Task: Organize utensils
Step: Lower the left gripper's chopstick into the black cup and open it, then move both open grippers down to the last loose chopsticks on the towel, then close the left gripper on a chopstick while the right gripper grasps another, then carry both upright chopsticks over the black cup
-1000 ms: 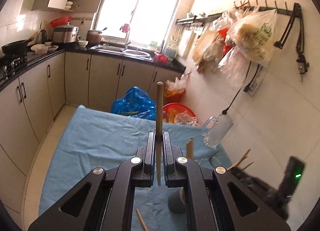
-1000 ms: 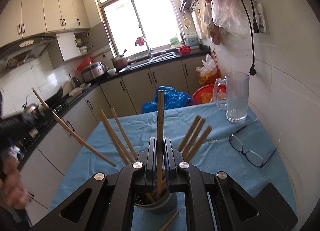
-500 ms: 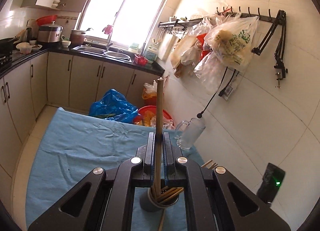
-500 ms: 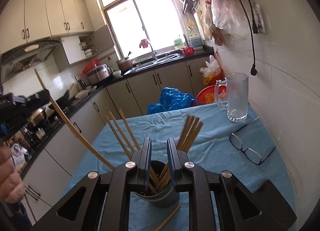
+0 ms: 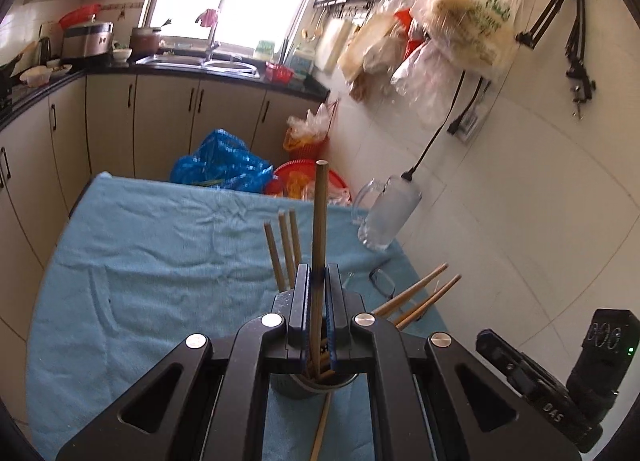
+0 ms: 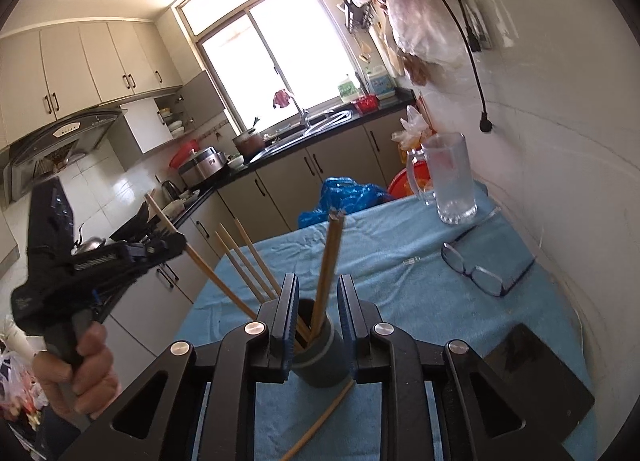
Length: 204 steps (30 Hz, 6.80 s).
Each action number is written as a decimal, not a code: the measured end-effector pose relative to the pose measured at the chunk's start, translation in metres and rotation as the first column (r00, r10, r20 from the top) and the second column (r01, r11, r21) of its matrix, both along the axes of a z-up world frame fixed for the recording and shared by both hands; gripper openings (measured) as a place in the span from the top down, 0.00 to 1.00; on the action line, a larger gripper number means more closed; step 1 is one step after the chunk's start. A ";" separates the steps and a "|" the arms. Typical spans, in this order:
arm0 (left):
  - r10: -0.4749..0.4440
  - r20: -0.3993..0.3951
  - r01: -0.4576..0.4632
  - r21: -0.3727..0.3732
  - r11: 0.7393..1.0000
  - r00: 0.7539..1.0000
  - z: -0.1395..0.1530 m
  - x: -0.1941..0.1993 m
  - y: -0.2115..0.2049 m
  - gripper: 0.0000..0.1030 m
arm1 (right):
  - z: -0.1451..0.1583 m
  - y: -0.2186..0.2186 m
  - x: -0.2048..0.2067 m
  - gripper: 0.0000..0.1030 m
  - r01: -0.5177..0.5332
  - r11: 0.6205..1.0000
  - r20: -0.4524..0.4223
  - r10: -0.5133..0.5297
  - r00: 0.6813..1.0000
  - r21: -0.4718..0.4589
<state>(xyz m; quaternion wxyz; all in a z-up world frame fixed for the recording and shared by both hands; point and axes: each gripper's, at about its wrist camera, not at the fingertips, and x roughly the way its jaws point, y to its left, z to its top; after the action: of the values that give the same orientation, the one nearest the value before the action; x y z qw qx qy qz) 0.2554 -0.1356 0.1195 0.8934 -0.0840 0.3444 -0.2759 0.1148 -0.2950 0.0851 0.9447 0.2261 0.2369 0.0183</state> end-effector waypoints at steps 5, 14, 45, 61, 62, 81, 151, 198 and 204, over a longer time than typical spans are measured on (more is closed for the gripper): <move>-0.007 -0.033 0.008 0.041 0.999 0.999 -0.020 0.002 -0.008 0.94 | -0.013 -0.006 -0.007 0.79 -0.001 1.000 -0.034 0.002 0.999 0.028; 0.007 0.004 -0.007 0.042 0.999 1.000 -0.021 -0.023 0.008 0.69 | -0.024 -0.009 -0.017 0.77 0.001 0.999 -0.066 0.002 0.998 0.045; 0.217 -0.127 -0.195 0.165 0.967 0.968 -0.177 -0.104 0.114 0.42 | -0.132 0.072 0.006 0.75 -0.063 0.993 -0.457 0.103 0.883 0.102; 0.207 -0.191 -0.190 0.103 0.976 0.959 -0.183 -0.096 0.120 0.42 | -0.154 0.121 0.032 0.75 -0.199 0.979 -0.597 0.134 0.791 -0.044; 0.207 -0.192 -0.190 0.105 0.976 0.959 -0.183 -0.096 0.120 0.42 | -0.154 0.114 0.028 0.75 -0.196 0.979 -0.604 0.122 0.788 -0.057; 0.189 -0.199 -0.171 0.101 0.980 0.962 -0.184 -0.094 0.119 0.42 | -0.143 0.010 0.015 0.75 -0.004 0.990 -0.606 -0.082 0.791 -0.139; 0.135 0.050 -0.138 0.077 0.987 0.990 -0.051 -0.119 0.084 0.94 | -0.047 0.054 -0.044 0.92 -0.137 0.989 -0.115 0.130 0.985 -0.060; 0.122 0.084 -0.128 0.064 0.990 0.989 -0.032 -0.124 0.075 0.94 | -0.022 0.047 -0.048 0.92 -0.095 0.994 -0.048 0.093 0.995 -0.060; 0.117 0.098 -0.123 0.055 0.991 0.988 -0.021 -0.122 0.072 0.94 | -0.014 0.044 -0.047 0.92 -0.089 0.994 -0.030 0.087 0.996 -0.064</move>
<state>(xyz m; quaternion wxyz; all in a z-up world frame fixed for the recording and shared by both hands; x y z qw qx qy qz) 0.1332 -0.0635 0.0981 0.9258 -0.0641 0.3044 -0.2147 0.0682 -0.2514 0.0715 0.9466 0.1846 0.2597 0.0490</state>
